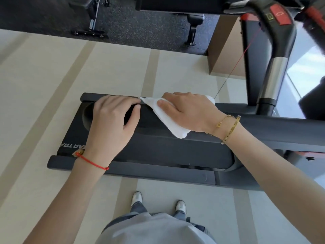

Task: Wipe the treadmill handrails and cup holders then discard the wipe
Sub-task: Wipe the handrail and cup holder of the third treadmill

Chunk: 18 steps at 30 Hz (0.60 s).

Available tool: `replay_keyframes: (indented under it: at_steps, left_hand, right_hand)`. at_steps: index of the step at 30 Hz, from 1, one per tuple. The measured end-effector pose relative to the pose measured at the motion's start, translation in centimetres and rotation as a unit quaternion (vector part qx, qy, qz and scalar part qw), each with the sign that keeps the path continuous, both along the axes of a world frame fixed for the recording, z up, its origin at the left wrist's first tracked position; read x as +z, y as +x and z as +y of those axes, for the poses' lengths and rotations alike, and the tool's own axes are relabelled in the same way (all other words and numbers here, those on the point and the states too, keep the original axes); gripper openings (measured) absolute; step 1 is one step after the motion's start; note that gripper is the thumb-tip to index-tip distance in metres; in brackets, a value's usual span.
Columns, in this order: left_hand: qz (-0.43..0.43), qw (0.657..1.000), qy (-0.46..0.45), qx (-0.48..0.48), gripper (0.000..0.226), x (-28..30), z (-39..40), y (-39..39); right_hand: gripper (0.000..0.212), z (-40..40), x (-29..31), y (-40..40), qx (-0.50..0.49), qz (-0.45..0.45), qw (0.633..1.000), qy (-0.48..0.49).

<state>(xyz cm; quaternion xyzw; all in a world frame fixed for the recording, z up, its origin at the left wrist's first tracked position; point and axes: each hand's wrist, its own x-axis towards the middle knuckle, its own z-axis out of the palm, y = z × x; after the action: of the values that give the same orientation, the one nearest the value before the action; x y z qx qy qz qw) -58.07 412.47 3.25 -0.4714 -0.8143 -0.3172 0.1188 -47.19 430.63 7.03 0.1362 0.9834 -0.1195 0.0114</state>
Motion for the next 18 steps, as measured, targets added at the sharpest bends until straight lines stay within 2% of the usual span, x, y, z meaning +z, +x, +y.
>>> replay_keyframes:
  at_steps: [7,14,18]
  left_hand:
    - [-0.034,0.999,-0.003,0.015,0.027,-0.3,-2.8,-2.6]
    - [-0.065,0.998,-0.003,0.002,0.029,-0.6,-3.8,-4.3]
    - [-0.086,0.996,0.013,0.012,0.021,-0.7,-4.5,-5.3]
  right_hand:
    - [0.031,-2.3,-0.1,-2.3,0.023,0.009,1.000,0.007]
    - [0.042,-3.8,0.0,-5.1,0.004,-0.021,0.999,-0.024]
    - [0.045,-5.2,-0.3,-8.0,-0.002,-0.049,0.997,-0.056]
